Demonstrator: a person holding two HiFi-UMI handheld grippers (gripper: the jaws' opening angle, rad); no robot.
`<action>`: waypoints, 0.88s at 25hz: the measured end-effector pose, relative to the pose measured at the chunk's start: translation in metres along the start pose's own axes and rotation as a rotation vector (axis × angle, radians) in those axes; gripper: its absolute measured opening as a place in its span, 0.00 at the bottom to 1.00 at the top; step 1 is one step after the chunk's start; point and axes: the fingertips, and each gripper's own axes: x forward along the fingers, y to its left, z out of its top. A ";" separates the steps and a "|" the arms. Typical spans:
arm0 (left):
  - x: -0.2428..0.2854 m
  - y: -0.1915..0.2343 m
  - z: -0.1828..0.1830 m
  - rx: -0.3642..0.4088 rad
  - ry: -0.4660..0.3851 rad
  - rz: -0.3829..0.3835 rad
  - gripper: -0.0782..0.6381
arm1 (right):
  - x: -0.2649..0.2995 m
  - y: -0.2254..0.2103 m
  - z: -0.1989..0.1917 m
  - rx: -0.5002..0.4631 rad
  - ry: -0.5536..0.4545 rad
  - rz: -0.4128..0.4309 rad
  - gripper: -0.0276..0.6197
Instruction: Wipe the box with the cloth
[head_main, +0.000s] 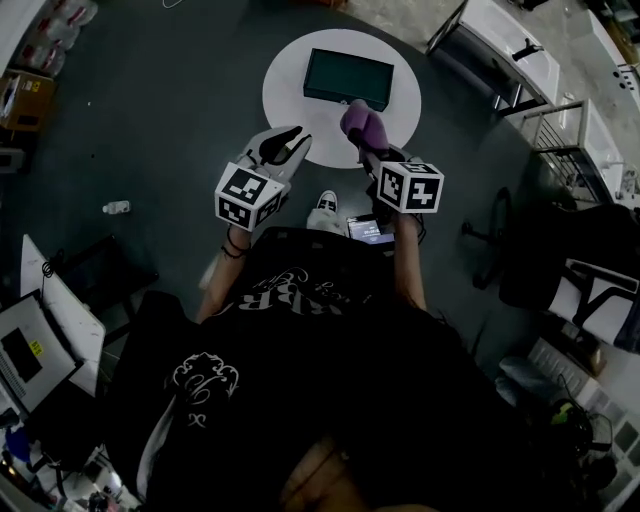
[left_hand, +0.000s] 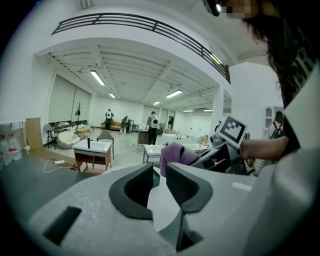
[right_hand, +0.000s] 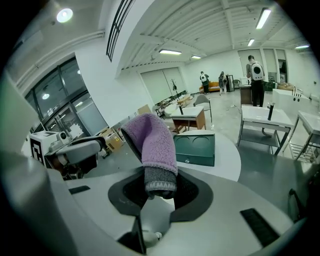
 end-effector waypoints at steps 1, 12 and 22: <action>0.006 0.003 0.000 0.001 0.008 0.010 0.22 | 0.004 -0.005 0.004 -0.002 0.005 0.007 0.18; 0.042 0.027 0.009 -0.019 0.040 0.071 0.22 | 0.036 -0.041 0.033 0.001 0.039 0.057 0.18; 0.053 0.075 0.011 -0.031 0.061 0.051 0.22 | 0.070 -0.038 0.054 0.019 0.056 0.035 0.18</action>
